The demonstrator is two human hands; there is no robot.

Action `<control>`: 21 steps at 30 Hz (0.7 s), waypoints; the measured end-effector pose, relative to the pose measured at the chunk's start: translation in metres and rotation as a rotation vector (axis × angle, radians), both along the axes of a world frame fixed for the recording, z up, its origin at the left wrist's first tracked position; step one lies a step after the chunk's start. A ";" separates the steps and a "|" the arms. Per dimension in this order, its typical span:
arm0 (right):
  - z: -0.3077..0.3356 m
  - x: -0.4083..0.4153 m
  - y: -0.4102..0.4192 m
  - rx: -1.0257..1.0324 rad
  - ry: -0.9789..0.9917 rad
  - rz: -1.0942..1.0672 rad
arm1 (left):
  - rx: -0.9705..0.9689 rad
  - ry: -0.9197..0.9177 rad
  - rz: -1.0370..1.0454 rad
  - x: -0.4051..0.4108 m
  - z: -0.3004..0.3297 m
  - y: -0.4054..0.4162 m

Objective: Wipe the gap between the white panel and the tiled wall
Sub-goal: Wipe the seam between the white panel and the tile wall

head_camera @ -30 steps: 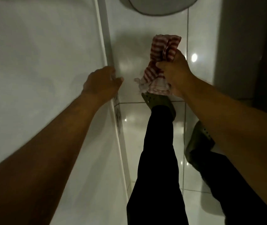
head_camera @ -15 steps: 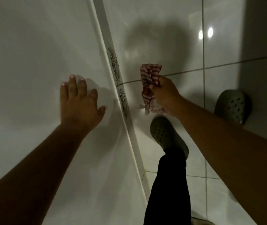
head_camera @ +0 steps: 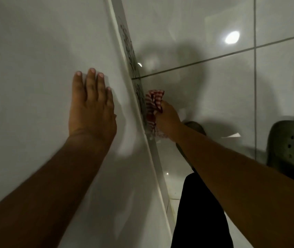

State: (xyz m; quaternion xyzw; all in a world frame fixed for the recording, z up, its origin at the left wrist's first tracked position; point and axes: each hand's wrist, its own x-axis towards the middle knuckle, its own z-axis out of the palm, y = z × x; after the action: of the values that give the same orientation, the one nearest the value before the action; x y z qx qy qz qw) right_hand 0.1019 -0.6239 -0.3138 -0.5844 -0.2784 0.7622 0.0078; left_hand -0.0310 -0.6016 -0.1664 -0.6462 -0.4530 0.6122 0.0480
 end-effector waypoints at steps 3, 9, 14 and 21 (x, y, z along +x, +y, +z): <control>-0.013 -0.012 -0.018 0.005 -0.002 -0.040 | 0.037 0.000 -0.009 0.002 -0.006 -0.009; -0.031 -0.026 -0.042 0.133 0.111 -0.036 | 0.120 0.021 0.067 0.009 -0.017 -0.015; -0.051 -0.012 -0.078 -0.061 0.213 0.168 | 0.144 -0.033 0.282 0.033 -0.016 -0.016; -0.060 -0.045 -0.035 -0.041 0.163 0.206 | 0.114 0.040 0.287 0.042 -0.004 -0.009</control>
State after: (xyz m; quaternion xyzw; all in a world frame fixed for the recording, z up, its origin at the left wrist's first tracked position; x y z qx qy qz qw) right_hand 0.0573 -0.6589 -0.3740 -0.4888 -0.3197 0.8095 -0.0598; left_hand 0.0115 -0.6109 -0.1704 -0.5588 -0.5736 0.5988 0.0053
